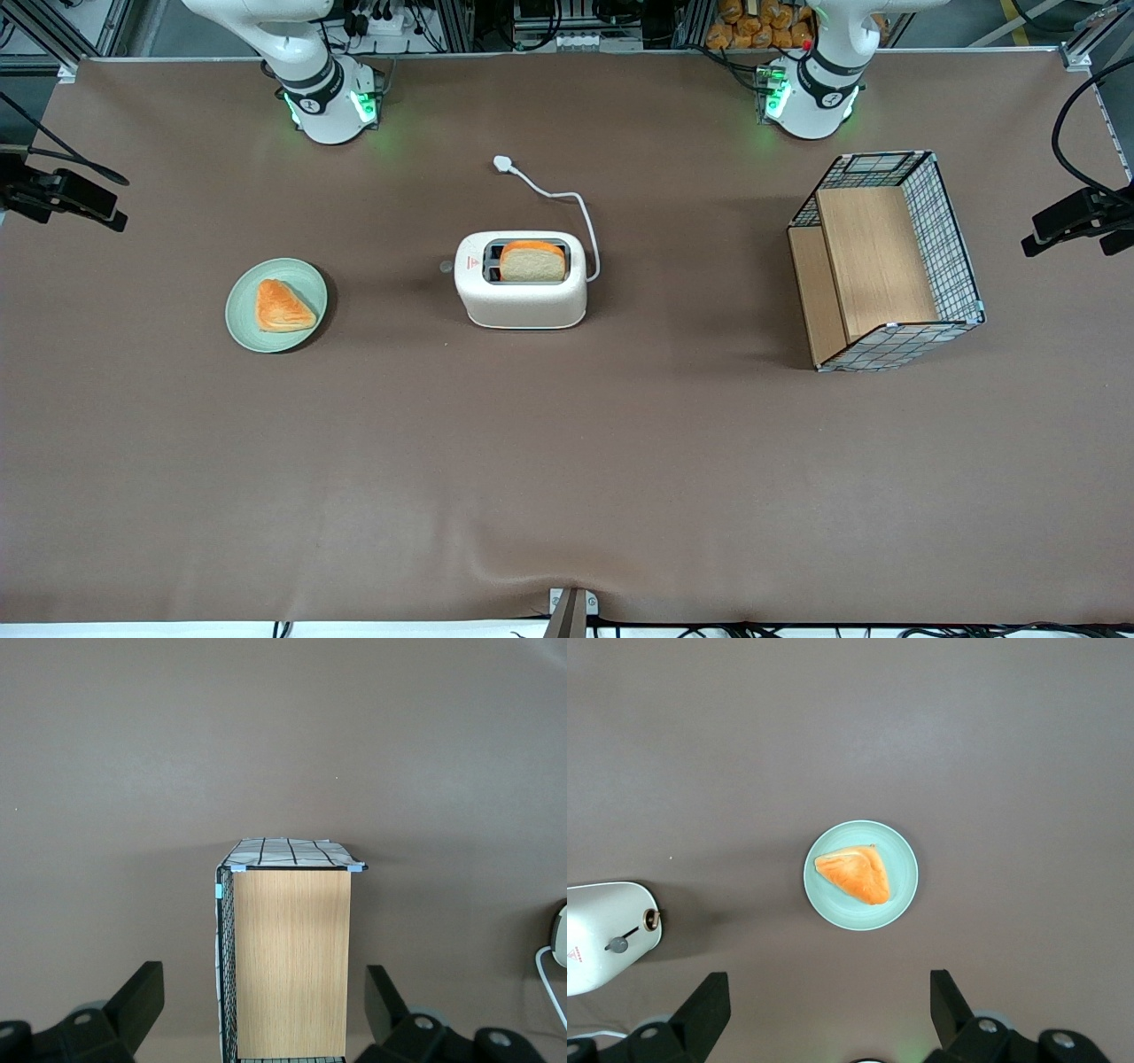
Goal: Press toaster button with right arm
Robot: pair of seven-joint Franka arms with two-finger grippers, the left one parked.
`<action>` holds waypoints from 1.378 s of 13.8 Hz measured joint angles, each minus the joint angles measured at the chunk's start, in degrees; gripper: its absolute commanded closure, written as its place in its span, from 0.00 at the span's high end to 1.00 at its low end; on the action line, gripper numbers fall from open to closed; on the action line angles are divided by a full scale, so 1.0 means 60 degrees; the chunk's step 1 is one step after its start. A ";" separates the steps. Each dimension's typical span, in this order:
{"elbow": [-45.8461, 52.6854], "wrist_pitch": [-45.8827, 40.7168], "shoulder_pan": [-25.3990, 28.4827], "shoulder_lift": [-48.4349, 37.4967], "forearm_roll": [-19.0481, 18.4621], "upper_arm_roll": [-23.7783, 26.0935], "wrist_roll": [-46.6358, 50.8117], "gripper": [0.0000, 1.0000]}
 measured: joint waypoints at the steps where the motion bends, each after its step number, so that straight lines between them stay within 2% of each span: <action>1: 0.0050 -0.0074 0.0000 0.0027 0.0000 -0.0035 -0.0068 1.00; 19: 0.0200 -0.0360 0.0014 0.0072 -0.0001 -0.0075 -0.0374 1.00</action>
